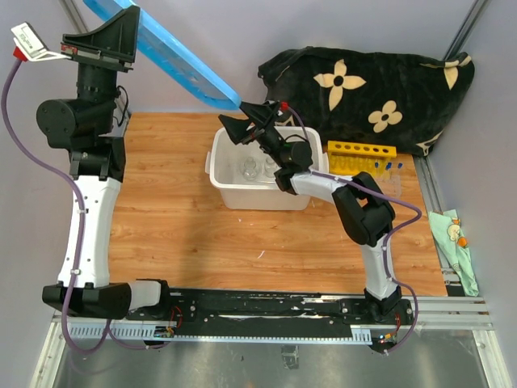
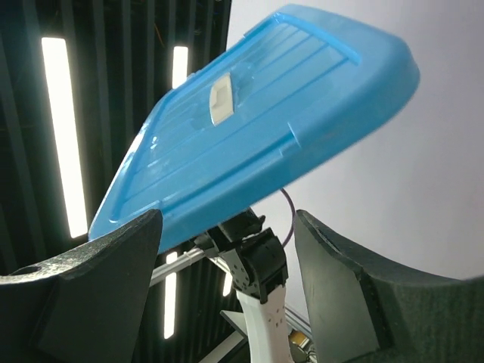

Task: Organize the chemistry lab equipment
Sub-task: Pick up the storage box lid at the center of the board.

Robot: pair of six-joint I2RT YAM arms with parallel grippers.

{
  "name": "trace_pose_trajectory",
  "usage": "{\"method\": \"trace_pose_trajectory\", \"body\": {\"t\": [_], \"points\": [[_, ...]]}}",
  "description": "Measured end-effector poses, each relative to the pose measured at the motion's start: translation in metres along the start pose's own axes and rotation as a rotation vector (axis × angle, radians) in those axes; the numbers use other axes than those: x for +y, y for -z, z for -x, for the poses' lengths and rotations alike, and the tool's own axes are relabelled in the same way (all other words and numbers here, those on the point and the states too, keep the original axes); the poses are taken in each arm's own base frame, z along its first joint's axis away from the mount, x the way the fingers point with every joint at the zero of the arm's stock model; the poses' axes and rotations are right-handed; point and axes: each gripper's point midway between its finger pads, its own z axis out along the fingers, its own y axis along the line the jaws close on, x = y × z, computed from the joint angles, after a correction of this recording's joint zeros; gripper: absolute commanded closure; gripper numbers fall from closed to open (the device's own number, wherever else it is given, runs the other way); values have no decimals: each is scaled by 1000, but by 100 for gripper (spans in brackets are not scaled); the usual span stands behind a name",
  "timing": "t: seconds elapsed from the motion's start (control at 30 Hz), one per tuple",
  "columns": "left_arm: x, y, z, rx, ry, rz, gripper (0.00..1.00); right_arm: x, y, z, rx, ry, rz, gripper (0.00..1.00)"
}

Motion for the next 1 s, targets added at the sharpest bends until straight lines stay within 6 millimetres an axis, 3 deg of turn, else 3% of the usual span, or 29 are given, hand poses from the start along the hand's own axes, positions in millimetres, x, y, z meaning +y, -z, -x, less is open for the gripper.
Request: {"method": "trace_pose_trajectory", "body": {"t": [0.23, 0.63, 0.9, 1.0], "points": [[-8, 14, 5, -22, 13, 2, 100, 14, -11, 2, -4, 12, 55, 28], [-12, 24, 9, -47, 20, -4, 100, 15, -18, 4, -1, 16, 75, 30], [11, 19, -4, -17, 20, 34, 100, -24, 19, 5, -39, -25, -66, 26], [22, 17, -11, -2, 25, 55, 100, -31, 23, 3, -28, -31, -91, 27]]}}
